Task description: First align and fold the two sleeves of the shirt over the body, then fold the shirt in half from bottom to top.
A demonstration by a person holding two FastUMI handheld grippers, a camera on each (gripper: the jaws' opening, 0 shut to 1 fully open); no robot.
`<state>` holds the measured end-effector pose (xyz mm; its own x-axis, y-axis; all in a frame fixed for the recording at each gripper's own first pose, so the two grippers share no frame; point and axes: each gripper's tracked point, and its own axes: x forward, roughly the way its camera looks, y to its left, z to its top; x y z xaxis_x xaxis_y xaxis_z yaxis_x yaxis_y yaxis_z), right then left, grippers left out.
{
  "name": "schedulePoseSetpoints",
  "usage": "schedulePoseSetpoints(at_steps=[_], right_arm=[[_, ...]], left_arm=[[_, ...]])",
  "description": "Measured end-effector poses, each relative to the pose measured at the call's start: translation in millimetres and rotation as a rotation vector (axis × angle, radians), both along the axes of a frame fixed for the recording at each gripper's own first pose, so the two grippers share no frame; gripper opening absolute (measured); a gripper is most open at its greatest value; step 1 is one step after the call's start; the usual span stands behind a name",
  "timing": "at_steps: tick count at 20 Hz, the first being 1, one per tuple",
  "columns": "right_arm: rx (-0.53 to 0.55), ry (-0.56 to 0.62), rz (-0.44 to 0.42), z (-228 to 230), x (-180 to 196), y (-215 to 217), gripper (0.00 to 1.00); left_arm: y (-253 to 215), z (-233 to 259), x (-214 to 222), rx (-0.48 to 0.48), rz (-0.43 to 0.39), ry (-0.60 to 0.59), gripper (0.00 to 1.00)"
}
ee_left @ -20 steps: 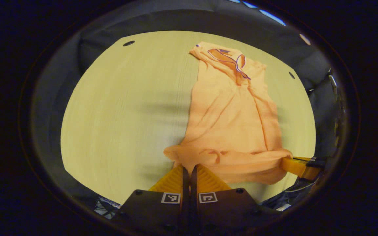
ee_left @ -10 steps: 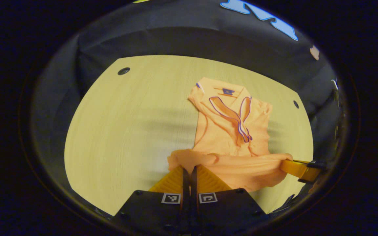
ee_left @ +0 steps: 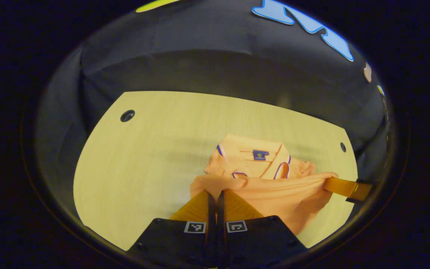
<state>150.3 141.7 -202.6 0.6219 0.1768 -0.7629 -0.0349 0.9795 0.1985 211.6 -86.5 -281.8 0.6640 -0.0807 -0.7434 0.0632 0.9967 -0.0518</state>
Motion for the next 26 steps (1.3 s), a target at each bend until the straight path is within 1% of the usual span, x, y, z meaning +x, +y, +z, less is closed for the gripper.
schedulePoseSetpoints(at_steps=[1, 2, 5, 6, 8, 13, 16, 18, 19, 20, 21, 24, 26], right_arm=[[0.004, -0.016, -0.009, 6, 10, 1, 0.03], [0.007, -0.036, -0.017, 9, 20, 2, 0.03], [0.022, -0.081, -0.042, 13, 46, 6, 0.03], [0.025, -0.089, -0.05, 12, 52, 8, 0.03], [0.03, -0.123, -0.069, 16, 60, 6, 0.03], [0.01, -0.171, -0.092, 12, 73, 3, 0.03], [0.003, -0.157, -0.089, 11, 70, 3, 0.03], [0.018, -0.158, -0.075, 14, 70, 4, 0.03], [0.026, -0.16, -0.069, 15, 70, 4, 0.04], [0.035, -0.158, -0.06, 10, 69, 6, 0.1], [0.027, -0.156, -0.06, 9, 69, 5, 0.11], [0.011, -0.173, -0.059, 10, 71, -2, 0.24], [0.002, -0.197, -0.063, 16, 72, -4, 0.25]], left_arm=[[-3, -2, 11, -0.003, 0.004, -0.011, 0.07], [-5, -2, 20, -0.004, 0.006, -0.022, 0.05], [-11, -4, 46, -0.003, 0.008, -0.065, 0.06], [-12, -4, 55, 0.003, 0.007, -0.08, 0.07], [-16, -6, 68, 0.013, 0.001, -0.112, 0.05], [-22, -13, 88, 0.019, -0.004, -0.179, 0.07], [-22, -28, 97, 0.056, -0.032, -0.164, 0.05], [-19, -28, 101, 0.051, -0.028, -0.154, 0.07], [-18, -31, 100, 0.051, -0.027, -0.149, 0.1], [-14, -31, 99, 0.049, -0.035, -0.142, 0.16], [-10, -34, 101, 0.055, -0.039, -0.141, 0.24], [-3, -31, 105, 0.069, -0.039, -0.15, 0.63], [0, -32, 104, 0.068, -0.04, -0.147, 0.63]])
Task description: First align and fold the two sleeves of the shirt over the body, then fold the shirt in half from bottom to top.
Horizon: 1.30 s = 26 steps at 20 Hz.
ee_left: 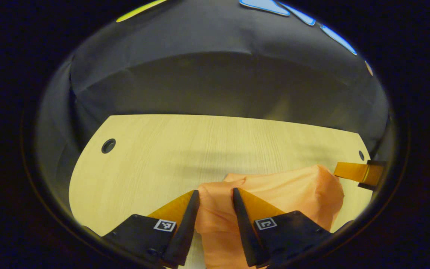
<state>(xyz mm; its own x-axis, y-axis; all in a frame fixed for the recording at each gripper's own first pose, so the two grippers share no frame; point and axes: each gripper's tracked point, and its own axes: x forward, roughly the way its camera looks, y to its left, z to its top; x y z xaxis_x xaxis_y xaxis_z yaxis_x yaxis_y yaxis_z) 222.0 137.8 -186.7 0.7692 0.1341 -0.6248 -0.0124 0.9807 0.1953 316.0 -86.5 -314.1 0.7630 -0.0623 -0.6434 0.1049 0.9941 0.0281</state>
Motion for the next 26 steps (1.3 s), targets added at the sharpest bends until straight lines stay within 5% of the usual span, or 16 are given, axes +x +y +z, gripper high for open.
schedulePoseSetpoints(at_steps=[1, 12, 20, 26], right_arm=[[-0.005, -0.013, 0.001, 6, -1, -2, 0.25], [-0.004, -0.129, 0.035, 67, -49, -13, 0.25], [0.0, -0.297, 0.05, 148, -128, -26, 0.25], [-0.003, -0.398, 0.078, 181, -201, -31, 0.25]], left_arm=[[4, 2, 0, -0.001, 0.001, -0.001, 0.7], [19, 83, -19, -0.067, -0.014, -0.14, 0.69], [32, 173, -113, -0.13, -0.034, -0.263, 0.78], [37, 211, -201, -0.137, -0.044, -0.311, 0.7]])
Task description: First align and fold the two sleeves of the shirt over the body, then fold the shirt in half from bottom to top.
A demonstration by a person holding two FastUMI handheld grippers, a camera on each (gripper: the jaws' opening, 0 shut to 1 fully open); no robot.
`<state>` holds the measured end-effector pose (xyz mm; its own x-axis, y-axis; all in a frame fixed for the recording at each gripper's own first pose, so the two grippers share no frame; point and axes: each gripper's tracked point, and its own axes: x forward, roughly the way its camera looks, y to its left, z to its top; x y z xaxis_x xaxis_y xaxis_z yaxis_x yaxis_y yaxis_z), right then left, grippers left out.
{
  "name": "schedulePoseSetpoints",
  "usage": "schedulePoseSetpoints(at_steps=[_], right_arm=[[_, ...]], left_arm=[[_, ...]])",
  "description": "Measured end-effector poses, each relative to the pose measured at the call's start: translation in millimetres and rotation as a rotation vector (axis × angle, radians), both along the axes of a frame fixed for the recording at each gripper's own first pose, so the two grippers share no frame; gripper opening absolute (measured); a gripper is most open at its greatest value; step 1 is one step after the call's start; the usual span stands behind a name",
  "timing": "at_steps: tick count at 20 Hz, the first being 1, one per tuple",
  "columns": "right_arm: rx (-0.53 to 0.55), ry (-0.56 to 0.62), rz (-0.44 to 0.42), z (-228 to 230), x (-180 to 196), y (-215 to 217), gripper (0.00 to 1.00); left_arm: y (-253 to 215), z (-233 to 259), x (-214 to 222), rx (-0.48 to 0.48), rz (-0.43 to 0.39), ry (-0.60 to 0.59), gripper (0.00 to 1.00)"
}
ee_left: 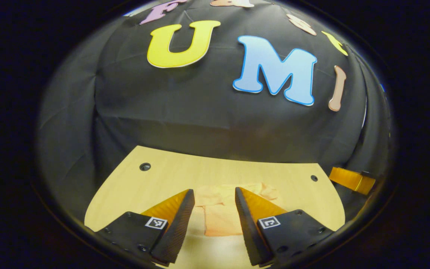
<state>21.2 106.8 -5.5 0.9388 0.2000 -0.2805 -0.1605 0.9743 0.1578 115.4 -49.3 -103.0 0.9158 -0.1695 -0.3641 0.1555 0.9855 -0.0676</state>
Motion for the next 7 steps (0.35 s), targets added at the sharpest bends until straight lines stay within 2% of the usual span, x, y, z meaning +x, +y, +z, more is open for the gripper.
schedulePoseSetpoints(at_steps=[1, 2, 3, 5, 7], right_arm=[[-0.005, -0.009, 0.005, 2, -9, 0, 0.24], [-0.007, -0.015, 0.009, 3, -19, -2, 0.24], [-0.007, -0.021, 0.014, 3, -28, -2, 0.24], [-0.009, -0.036, 0.015, 6, -46, -5, 0.22], [-0.035, -0.054, 0.009, 6, -64, -10, 0.25]], left_arm=[[1, 3, -12, 0.004, 0.001, -0.008, 0.7], [2, 5, -24, 0.01, -0.004, -0.013, 0.74], [4, 6, -34, 0.017, -0.008, -0.015, 0.7], [8, 10, -54, 0.022, -0.013, -0.022, 0.7], [11, 13, -72, 0.024, -0.012, -0.041, 0.7]])
